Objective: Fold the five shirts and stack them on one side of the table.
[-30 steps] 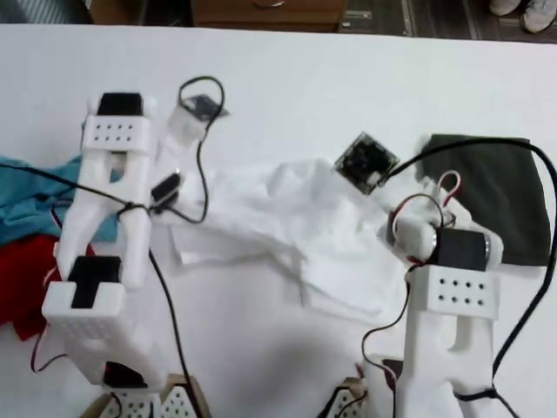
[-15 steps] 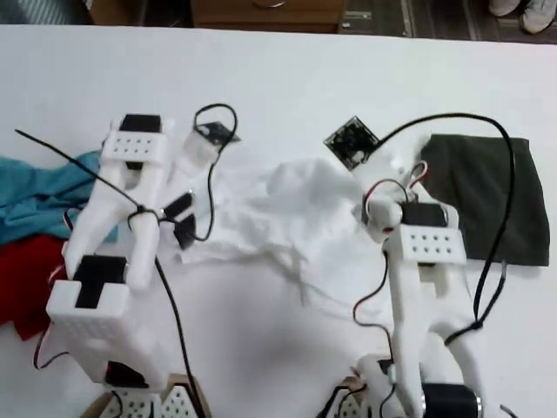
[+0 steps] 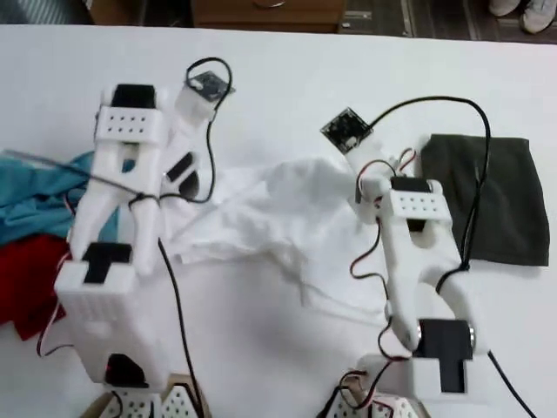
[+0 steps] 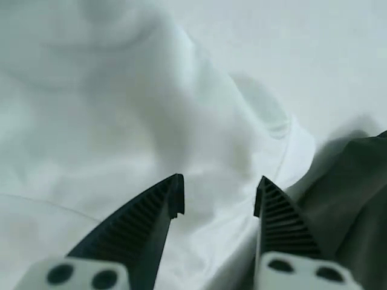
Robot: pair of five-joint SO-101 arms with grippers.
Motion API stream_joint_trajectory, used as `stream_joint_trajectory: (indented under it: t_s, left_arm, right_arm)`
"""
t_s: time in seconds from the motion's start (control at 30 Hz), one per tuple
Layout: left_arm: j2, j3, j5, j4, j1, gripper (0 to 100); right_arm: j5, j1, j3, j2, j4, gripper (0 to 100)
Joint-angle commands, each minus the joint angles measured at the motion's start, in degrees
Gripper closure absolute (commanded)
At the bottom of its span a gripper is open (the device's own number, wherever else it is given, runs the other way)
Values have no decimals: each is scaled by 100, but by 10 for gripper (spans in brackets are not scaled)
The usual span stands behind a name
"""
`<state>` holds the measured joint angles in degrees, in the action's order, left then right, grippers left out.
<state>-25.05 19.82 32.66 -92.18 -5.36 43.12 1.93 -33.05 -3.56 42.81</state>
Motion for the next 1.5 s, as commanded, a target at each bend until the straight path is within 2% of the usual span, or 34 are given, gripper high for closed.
stream_joint_trajectory:
  t_s: [0.0, 0.17, 0.33, 0.53, 0.9, 1.07, 1.3, 1.47]
  left_arm:
    - [-659, 233, -88, 413, -141, 805]
    - [-1240, 444, -97, 659, -176, 805]
    - [-1380, 1138, -105, 360, -141, 805]
    - [-1600, 1824, -62, -18, -193, 805]
    - [-2514, 2149, -70, -35, -404, 805]
    - [-2514, 2905, -88, -431, -413, 805]
    - [-2514, 4171, -105, -993, -387, 805]
    - [-2505, 3969, -185, -1020, -325, 805]
  right_arm:
    - [-26, -92, 563, 259, -84, 800]
    - [-18, -268, 1240, 936, -92, 824]
    - [360, -479, 1811, 1736, -75, 985]
    - [510, -813, 2154, 2070, -101, 945]
    - [519, -1165, 3648, 3108, -145, 947]
    - [510, -971, 4097, 2967, 655, 943]
    - [510, -576, 4255, 2035, 1780, 943]
    - [519, -198, 4237, 1464, 3037, 946]
